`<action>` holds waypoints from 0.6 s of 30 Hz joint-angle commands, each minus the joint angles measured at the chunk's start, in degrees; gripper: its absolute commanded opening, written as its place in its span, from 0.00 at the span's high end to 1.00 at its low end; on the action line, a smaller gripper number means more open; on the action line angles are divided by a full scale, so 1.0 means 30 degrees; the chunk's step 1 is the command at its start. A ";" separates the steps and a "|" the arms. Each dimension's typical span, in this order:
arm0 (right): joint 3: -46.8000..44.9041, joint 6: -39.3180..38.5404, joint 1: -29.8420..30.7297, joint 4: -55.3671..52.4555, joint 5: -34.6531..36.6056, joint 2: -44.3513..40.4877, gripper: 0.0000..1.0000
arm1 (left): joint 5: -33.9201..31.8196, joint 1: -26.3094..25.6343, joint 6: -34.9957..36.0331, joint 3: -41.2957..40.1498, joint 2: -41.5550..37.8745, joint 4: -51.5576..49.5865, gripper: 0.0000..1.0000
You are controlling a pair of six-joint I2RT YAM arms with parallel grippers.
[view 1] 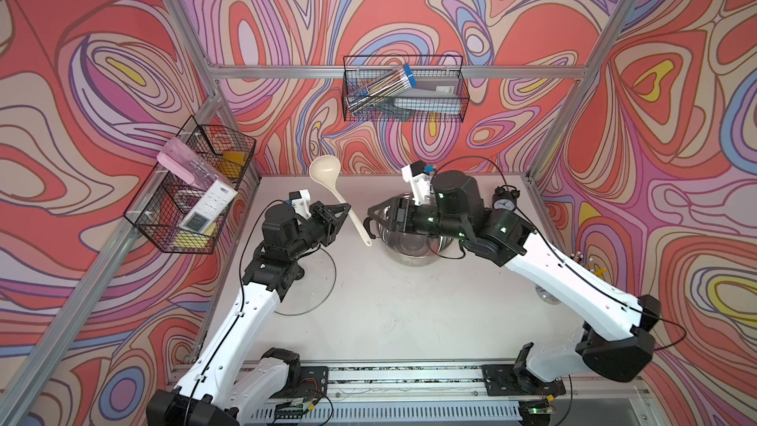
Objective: Stir the soup with a spoon
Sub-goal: Pick up the spoon from the center of the board.
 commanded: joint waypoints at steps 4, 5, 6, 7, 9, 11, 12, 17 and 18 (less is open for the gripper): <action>-0.2532 0.4571 -0.0682 0.6345 -0.3166 -0.0177 0.41 | -0.0338 -0.0830 -0.2825 0.0924 0.1778 0.8130 1.00; -0.2580 0.4909 -0.0682 0.6831 -0.3502 -0.0049 0.41 | -0.0375 -0.0881 -0.3057 0.0948 0.1946 0.8680 1.00; -0.2748 0.5296 -0.0682 0.7645 -0.3829 0.0045 0.42 | -0.0397 -0.0912 -0.3286 0.0957 0.2080 0.9077 1.00; -0.2897 0.5644 -0.0682 0.8382 -0.4072 0.0137 0.43 | -0.0374 -0.0909 -0.3416 0.0979 0.2172 0.9266 1.00; -0.2957 0.5910 -0.0682 0.9038 -0.4220 0.0268 0.45 | -0.0496 -0.0930 -0.3635 0.0843 0.2146 0.9547 1.00; -0.2776 0.6015 -0.0682 0.8867 -0.4402 0.0462 0.46 | -0.0645 -0.0938 -0.3927 0.0546 0.2052 0.9898 1.00; -0.2723 0.6040 -0.0682 0.8795 -0.4522 0.0596 0.47 | -0.0749 -0.0942 -0.4075 0.0355 0.1968 1.0061 1.00; -0.2816 0.6091 -0.0682 0.8606 -0.4649 0.0905 0.52 | -0.1178 -0.0920 -0.4619 -0.0424 0.1373 1.0498 1.00; -0.2905 0.6009 -0.0682 0.8672 -0.4588 0.0781 0.52 | -0.1146 -0.0942 -0.4530 -0.0483 0.1159 1.0286 1.00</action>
